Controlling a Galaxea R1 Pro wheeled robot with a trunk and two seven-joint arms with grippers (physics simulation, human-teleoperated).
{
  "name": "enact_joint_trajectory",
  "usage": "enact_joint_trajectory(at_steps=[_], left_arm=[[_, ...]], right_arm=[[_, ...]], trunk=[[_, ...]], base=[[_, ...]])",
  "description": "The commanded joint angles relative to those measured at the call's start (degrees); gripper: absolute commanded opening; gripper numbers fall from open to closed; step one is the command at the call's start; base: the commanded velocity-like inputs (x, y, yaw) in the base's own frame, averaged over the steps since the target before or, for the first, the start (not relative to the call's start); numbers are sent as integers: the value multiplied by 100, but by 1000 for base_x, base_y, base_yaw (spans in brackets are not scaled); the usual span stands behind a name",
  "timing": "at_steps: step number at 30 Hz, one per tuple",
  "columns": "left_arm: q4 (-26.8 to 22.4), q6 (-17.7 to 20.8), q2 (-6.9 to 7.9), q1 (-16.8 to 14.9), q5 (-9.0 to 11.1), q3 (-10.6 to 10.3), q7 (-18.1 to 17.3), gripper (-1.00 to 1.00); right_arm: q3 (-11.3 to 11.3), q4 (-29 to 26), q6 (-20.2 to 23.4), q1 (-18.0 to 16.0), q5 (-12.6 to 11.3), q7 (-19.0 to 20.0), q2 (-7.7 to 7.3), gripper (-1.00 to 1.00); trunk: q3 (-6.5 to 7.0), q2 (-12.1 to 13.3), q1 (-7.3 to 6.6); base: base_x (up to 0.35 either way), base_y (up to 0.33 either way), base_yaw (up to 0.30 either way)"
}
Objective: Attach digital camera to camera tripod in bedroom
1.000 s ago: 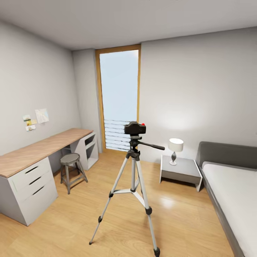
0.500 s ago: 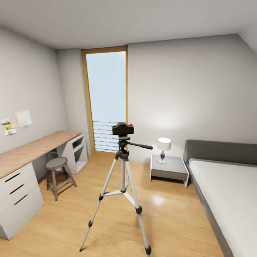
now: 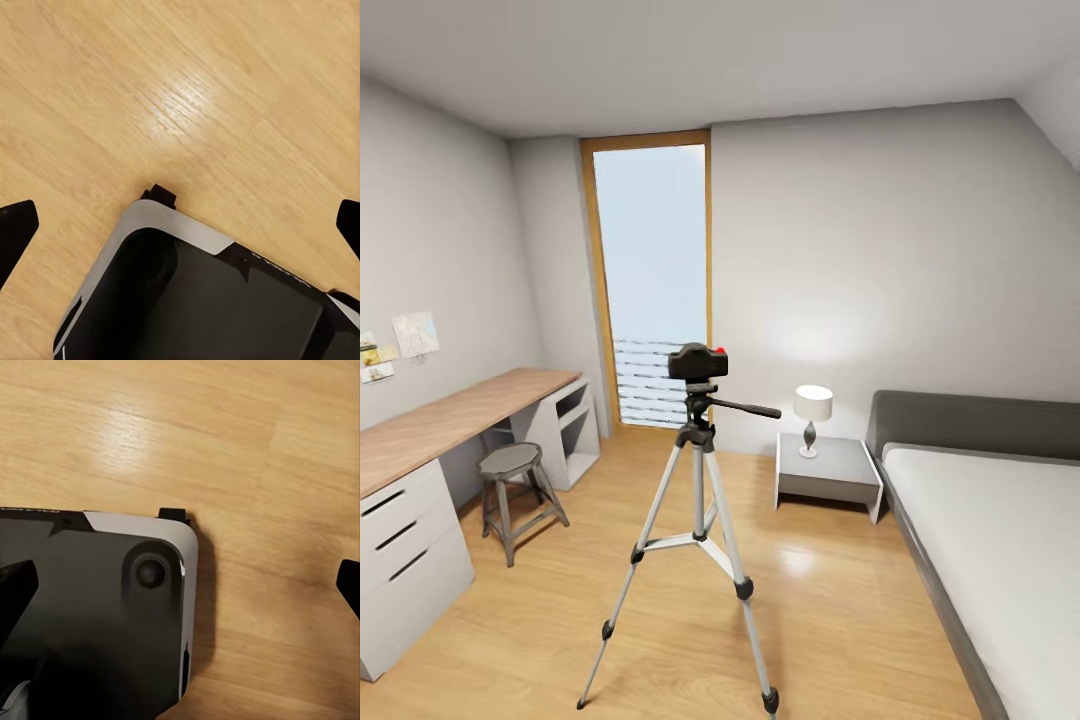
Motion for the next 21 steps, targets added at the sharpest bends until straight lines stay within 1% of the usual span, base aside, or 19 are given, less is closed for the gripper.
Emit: enact_joint_trajectory(at_steps=[1, 21], left_arm=[[-4, 8, 1, -1, 38, -49, 21, 100], [-4, 8, 1, -3, 37, -52, 21, 100]], right_arm=[[-49, 18, -29, -6, 56, 11, -5, 100], [-45, 18, -23, -6, 56, 15, -16, 100]], trunk=[[-2, -4, 2], [-2, -4, 2]], base=[[0, 0, -7], [0, 0, -1]])
